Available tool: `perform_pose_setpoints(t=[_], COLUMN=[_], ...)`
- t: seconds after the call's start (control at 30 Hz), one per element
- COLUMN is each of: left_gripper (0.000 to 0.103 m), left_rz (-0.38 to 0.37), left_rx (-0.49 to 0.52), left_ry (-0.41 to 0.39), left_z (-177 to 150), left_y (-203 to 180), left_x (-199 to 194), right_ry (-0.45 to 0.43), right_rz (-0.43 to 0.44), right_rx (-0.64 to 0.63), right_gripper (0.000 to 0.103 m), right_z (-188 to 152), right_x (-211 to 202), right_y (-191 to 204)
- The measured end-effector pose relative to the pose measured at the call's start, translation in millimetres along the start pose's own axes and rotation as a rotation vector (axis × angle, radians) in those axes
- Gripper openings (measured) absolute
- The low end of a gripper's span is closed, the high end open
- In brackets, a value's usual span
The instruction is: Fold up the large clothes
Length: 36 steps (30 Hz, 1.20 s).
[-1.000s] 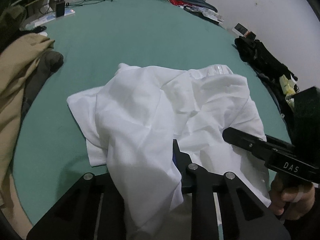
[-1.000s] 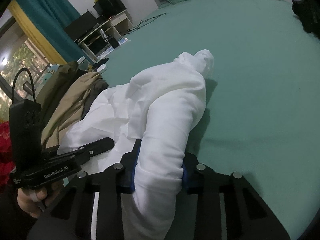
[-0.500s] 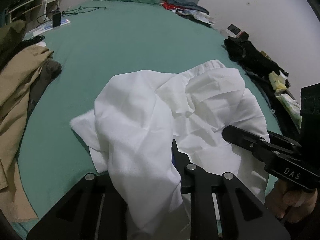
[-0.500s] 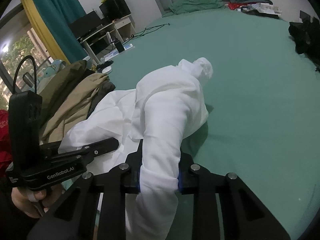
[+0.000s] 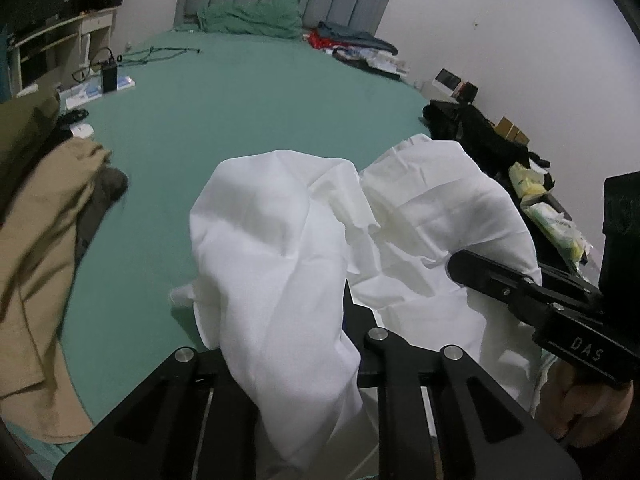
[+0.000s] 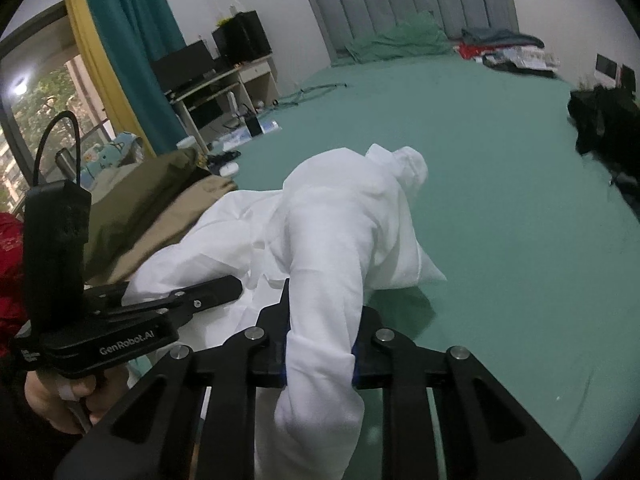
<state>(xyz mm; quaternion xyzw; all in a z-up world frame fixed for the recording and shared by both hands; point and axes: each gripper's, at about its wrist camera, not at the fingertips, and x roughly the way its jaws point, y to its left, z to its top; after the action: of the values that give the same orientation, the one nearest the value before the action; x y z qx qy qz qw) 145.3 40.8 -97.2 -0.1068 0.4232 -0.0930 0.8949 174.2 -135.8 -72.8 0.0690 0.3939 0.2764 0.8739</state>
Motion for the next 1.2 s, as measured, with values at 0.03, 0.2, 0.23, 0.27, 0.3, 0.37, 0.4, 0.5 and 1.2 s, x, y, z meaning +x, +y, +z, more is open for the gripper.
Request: perform_pose_setpoints(t=[0.03,0.2,0.23,0.27,0.3,0.37,0.4,0.5,1.2], left_gripper=[0.017,0.017,0.017,0.017,0.017,0.017,0.017,0.017,0.017], left_rz=[0.0,0.008,0.011,0.016,0.022,0.033,0.043,0.064,0.185], left_rx=[-0.001,-0.01,-0.013,-0.015,-0.017,-0.02,-0.022,-0.029,-0.136], left_ry=[-0.006,-0.054,-0.062,-0.072,-0.083,-0.098,-0.108,-0.126,-0.049], left_z=[2,13,15,18,21,24,27,30,33], left_y=[1,15,18,23,28,37,44,59,166], left_x=[-4,-29,-33,-38,-44,-52,-58,-69,-23], right_ry=[-0.009,-0.043,-0.049,-0.054,-0.058,-0.069,-0.073,-0.084,-0.025], right_rz=[0.002,0.022,0.028,0.034,0.04,0.055,0.063,0.092,0.204], right_rx=[-0.008,-0.038,-0.046,-0.055,-0.063,-0.079,-0.088,-0.109,-0.044], right_gripper=[0.02,0.02,0.02,0.02,0.02,0.02,0.02,0.019,0.02], right_z=[3,20,23,25,28,35,39,47,38], right_x=[-2,-3,-2,0,0,4,6,16,132], right_y=[4,25,29,34,40,51,57,75,91])
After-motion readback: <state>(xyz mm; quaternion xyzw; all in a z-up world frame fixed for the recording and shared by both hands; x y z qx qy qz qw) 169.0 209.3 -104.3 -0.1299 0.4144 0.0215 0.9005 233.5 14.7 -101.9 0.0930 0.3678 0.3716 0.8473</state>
